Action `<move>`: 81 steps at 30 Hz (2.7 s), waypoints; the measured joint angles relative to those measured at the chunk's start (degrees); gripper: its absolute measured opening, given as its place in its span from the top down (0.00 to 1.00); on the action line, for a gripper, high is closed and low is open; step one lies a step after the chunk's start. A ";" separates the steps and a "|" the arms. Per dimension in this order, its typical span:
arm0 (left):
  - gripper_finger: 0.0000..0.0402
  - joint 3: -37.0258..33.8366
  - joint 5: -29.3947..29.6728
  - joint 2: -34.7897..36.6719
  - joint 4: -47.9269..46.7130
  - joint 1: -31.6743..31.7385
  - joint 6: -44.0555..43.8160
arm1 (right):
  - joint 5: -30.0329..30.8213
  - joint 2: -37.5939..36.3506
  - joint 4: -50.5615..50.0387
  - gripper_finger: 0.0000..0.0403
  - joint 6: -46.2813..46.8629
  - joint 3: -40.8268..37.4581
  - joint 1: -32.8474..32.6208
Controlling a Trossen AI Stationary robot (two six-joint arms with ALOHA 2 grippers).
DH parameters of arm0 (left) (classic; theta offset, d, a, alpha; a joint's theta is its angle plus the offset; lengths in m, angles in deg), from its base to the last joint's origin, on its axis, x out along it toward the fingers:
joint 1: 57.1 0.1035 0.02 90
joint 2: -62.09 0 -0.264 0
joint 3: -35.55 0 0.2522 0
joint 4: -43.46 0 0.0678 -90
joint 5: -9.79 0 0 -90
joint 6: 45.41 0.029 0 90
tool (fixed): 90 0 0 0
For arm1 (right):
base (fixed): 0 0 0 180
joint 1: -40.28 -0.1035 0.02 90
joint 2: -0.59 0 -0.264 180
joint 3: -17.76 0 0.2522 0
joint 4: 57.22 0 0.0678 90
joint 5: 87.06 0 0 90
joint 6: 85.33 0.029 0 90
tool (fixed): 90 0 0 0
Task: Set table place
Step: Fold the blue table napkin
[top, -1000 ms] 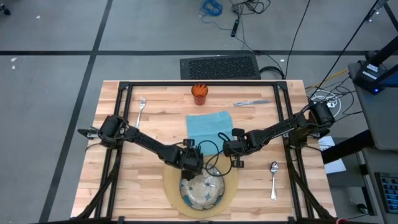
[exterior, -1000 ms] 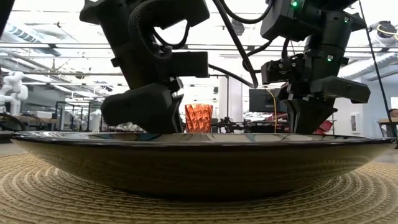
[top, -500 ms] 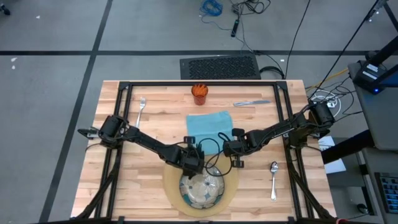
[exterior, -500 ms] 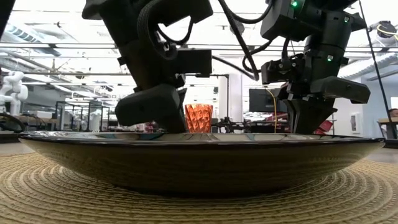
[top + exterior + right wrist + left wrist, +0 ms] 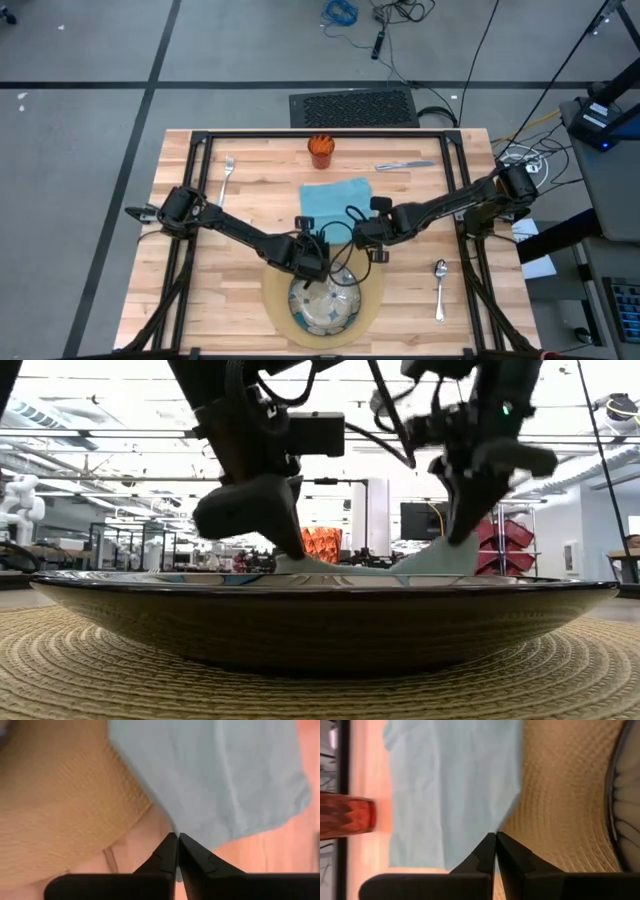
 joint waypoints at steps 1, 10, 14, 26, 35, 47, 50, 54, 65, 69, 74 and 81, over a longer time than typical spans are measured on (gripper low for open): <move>1.00 0.52 0.80 0.00 -0.69 -0.23 -0.63 | 0.08 0.00 -1.71 1.00 -0.08 1.51 -0.19; 1.00 6.70 7.18 0.00 -12.51 -4.80 -6.37 | 3.91 -0.02 -17.00 1.00 4.30 12.34 -3.64; 1.00 9.91 11.98 0.00 -18.51 -6.60 -9.16 | 6.83 -0.02 -20.38 1.00 6.31 15.02 -5.28; 1.00 17.10 18.66 0.07 -27.40 -7.56 -11.45 | 13.52 -0.02 -24.20 1.00 6.90 20.46 -6.70; 1.00 22.14 24.38 0.07 -36.32 -7.04 -12.96 | 19.13 -0.02 -32.17 1.00 8.39 27.33 -6.70; 1.00 34.38 29.55 0.11 -44.64 -6.78 -9.73 | 23.05 -0.02 -39.90 1.00 7.13 39.41 -7.07; 1.00 36.05 29.75 0.11 -45.81 -6.56 -9.44 | 22.68 -0.02 -41.64 1.00 8.18 40.69 -6.87; 1.00 36.25 27.94 0.11 -45.65 -5.55 -9.41 | 19.05 -0.09 -41.96 1.00 9.31 40.02 -5.13; 1.00 26.28 25.97 0.07 -42.90 -0.17 -11.57 | 17.70 0.02 -34.55 1.00 4.24 27.35 1.79; 1.00 21.77 25.88 0.05 -39.80 2.28 -10.67 | 16.98 0.00 -28.05 1.00 -2.09 23.19 5.59; 1.00 16.75 28.62 0.06 -37.19 6.42 -9.45 | 16.76 0.03 -21.56 1.00 -7.64 20.41 11.02; 1.00 16.68 28.81 0.07 -37.11 6.13 -9.53 | 15.34 -1.51 -22.37 1.00 -6.27 20.34 10.41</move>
